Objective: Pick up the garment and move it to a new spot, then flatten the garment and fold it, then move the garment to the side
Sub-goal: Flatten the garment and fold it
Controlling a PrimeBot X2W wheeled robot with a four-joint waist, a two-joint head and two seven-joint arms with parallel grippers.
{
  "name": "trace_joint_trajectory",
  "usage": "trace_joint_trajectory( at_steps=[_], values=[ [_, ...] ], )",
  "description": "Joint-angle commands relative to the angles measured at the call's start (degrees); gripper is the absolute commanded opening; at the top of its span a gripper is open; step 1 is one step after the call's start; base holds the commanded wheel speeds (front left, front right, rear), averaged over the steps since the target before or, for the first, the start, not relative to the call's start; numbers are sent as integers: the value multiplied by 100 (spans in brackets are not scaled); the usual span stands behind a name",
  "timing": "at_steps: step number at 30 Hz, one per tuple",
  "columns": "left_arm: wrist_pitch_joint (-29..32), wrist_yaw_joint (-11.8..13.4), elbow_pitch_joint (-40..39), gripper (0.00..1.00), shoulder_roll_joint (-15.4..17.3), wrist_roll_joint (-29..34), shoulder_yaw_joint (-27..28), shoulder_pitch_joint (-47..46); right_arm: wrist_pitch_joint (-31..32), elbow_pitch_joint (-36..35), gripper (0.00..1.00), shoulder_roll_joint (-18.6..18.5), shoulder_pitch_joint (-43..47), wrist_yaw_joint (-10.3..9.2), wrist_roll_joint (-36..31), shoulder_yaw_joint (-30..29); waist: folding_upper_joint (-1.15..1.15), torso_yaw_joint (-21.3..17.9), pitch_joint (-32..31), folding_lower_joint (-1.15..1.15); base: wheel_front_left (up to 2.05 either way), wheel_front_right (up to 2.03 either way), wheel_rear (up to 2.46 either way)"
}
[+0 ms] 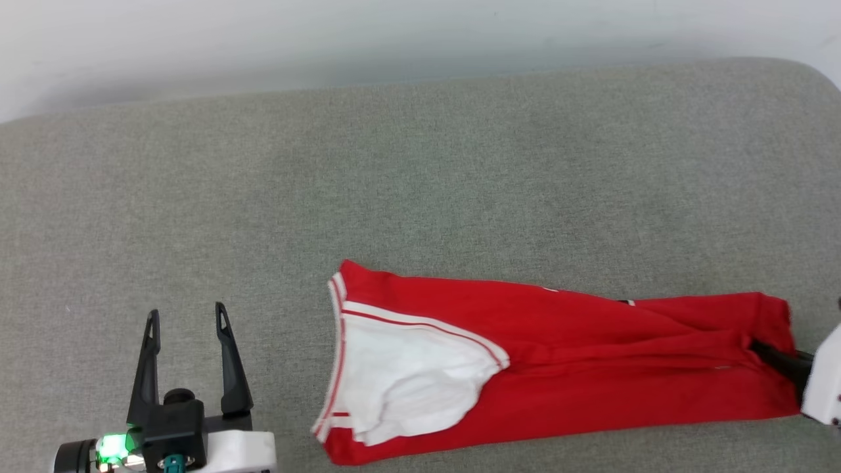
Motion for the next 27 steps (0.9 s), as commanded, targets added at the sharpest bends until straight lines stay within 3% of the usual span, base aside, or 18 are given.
trace_joint_trajectory(
  at_steps=[1, 8, 15, 20, 27],
  values=[
    [-28, -40, -13, 100, -23, 88, 29, 142, 94, 98, 0, -210, -71, -5, -27, -66, 0, 0, -104, 0, 0, 0, 0],
    [-28, -131, -8, 100, -50, 131, 18, 362, 736, -6, 0, -482, -77, -4, 54, -81, 0, 14, -250, 0, 0, 0, 0],
    [-28, -205, 4, 100, -86, 153, 19, 423, 1243, -1256, 0, -318, 15, -4, 333, -109, 0, 46, -277, 0, 0, 0, 0],
    [-28, -257, 1, 100, -90, 189, -11, 302, 1491, -2013, 0, 39, -242, -3, 59, 3, 0, 92, -190, 0, 0, 0, 0],
    [-29, -343, 25, 100, -61, 215, -86, 64, 1915, -2326, 0, 1000, -1075, -3, -618, 495, 0, 170, 58, 0, 0, 0, 0]
  ],
)
